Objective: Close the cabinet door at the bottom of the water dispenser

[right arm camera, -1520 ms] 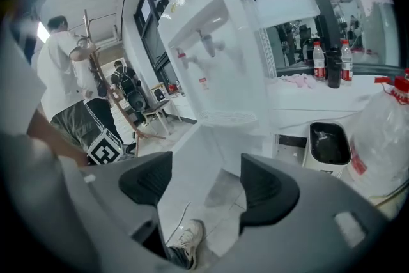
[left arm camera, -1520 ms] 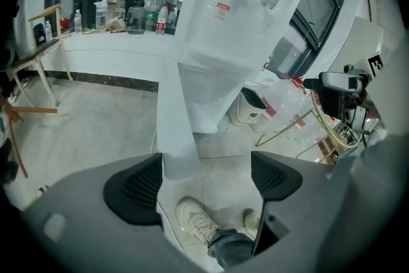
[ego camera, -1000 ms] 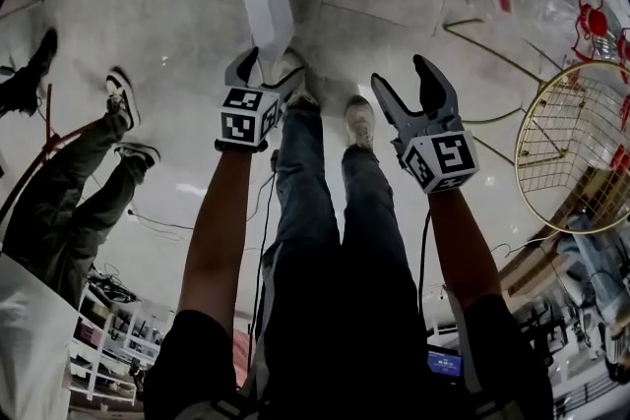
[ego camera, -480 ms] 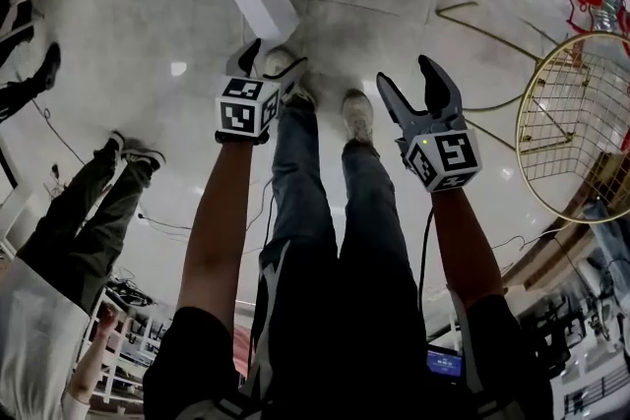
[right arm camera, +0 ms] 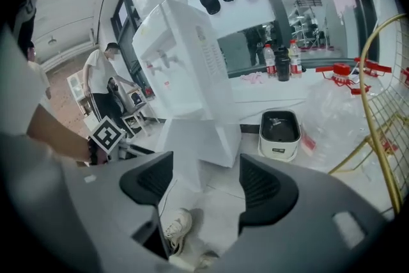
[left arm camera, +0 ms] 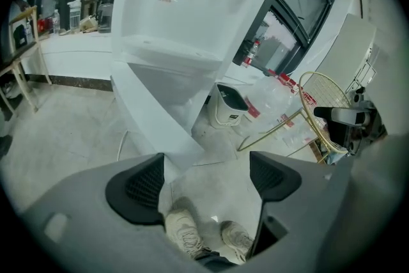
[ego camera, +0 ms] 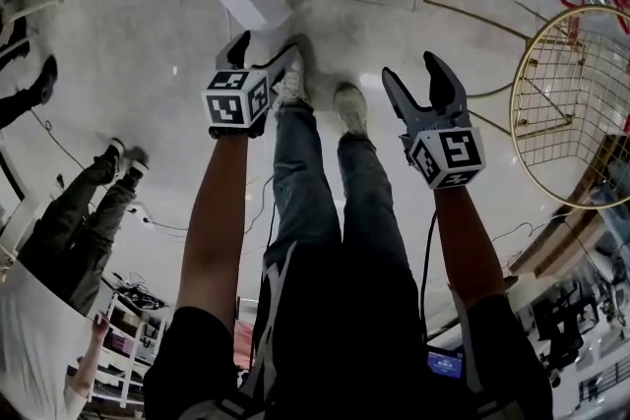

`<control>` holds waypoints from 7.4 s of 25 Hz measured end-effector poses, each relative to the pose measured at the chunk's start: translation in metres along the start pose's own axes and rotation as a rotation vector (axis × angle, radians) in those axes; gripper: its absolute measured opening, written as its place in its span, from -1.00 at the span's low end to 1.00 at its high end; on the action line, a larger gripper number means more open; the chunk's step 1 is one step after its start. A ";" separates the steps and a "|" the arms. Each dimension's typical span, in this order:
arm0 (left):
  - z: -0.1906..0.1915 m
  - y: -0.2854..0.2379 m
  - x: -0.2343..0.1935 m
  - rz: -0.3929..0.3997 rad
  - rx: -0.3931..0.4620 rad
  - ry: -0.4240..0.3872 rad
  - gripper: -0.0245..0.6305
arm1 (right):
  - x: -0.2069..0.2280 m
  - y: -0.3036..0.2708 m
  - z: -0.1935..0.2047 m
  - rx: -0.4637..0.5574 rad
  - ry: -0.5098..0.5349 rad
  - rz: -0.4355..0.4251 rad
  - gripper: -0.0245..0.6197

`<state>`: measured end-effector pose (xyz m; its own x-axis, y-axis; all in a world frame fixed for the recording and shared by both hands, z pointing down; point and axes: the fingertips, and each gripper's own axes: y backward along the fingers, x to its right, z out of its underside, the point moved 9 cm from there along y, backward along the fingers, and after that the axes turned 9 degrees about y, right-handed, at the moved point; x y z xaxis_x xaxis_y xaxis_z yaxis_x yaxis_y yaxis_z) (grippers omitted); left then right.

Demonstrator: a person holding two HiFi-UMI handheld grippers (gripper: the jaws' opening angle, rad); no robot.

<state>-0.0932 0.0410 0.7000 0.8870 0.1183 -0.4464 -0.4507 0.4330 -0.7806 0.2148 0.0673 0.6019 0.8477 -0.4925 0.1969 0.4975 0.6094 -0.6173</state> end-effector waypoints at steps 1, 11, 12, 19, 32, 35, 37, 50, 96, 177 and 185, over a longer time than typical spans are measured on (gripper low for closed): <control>-0.001 -0.002 0.002 0.003 -0.002 -0.005 0.38 | 0.001 0.001 0.001 -0.003 0.000 0.004 0.08; -0.020 -0.017 0.014 0.091 -0.051 -0.072 0.33 | -0.010 -0.012 -0.002 0.014 -0.033 0.055 0.07; -0.021 -0.018 0.015 0.099 -0.057 -0.082 0.33 | -0.011 -0.014 -0.003 0.017 -0.038 0.060 0.07; -0.031 -0.032 0.024 0.139 -0.075 -0.134 0.30 | -0.022 -0.018 -0.016 0.013 0.007 0.059 0.06; -0.048 -0.050 0.039 0.186 -0.086 -0.179 0.30 | -0.006 -0.012 -0.002 -0.010 -0.030 0.105 0.01; -0.051 -0.052 0.041 0.189 -0.080 -0.170 0.30 | -0.008 -0.013 -0.005 -0.009 -0.031 0.106 -0.01; -0.054 -0.055 0.043 0.194 -0.080 -0.175 0.30 | -0.008 -0.013 -0.009 -0.003 -0.030 0.105 -0.03; -0.079 -0.077 0.056 0.226 -0.097 -0.243 0.30 | 0.003 -0.017 -0.019 0.027 -0.067 0.132 -0.04; -0.136 -0.139 0.083 0.212 -0.086 -0.348 0.31 | 0.044 -0.003 -0.010 0.046 -0.155 0.233 -0.08; -0.252 0.479 0.286 0.184 0.872 -0.410 -0.65 | -0.126 0.285 -0.392 0.657 0.339 -0.093 -0.86; -0.245 0.480 0.274 0.163 0.863 -0.368 -0.68 | -0.131 0.279 -0.395 0.646 0.345 -0.117 -0.90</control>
<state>-0.0914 0.0622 0.0957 0.8624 0.4454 -0.2407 -0.4717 0.8795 -0.0627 0.1693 0.0564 0.1030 0.7292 -0.6794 -0.0824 0.6807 0.7324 -0.0152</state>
